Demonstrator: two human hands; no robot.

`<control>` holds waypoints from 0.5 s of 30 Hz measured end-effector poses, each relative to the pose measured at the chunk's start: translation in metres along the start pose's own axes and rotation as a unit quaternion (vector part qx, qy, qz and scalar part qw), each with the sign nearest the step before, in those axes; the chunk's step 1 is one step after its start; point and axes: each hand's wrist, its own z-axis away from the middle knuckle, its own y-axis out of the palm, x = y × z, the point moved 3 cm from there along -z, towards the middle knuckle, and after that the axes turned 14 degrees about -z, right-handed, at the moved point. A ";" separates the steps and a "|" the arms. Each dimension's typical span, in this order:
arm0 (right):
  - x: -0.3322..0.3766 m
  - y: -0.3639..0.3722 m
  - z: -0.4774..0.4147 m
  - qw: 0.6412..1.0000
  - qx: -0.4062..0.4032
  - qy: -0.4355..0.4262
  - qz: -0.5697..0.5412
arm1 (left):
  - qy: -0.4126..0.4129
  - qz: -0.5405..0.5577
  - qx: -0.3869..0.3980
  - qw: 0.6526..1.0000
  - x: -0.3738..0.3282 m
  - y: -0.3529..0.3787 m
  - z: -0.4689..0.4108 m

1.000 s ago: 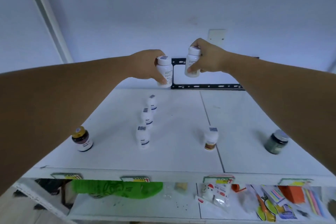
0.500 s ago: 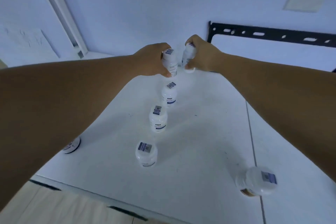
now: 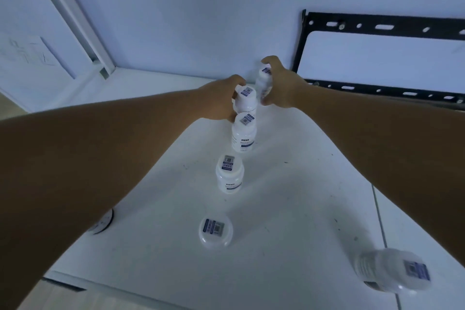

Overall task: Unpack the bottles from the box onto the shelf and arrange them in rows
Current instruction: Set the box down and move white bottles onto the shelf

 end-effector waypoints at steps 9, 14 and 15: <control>0.013 -0.092 0.113 0.990 -0.058 0.096 0.084 | 0.080 -0.107 -0.084 0.987 -0.055 -0.100 0.021; 0.011 -0.156 0.240 0.973 -0.146 0.150 0.094 | 0.227 -0.107 -0.100 0.963 -0.178 -0.109 0.046; 0.009 -0.167 0.268 0.967 -0.161 0.166 0.101 | 0.254 -0.112 -0.097 0.956 -0.205 -0.105 0.054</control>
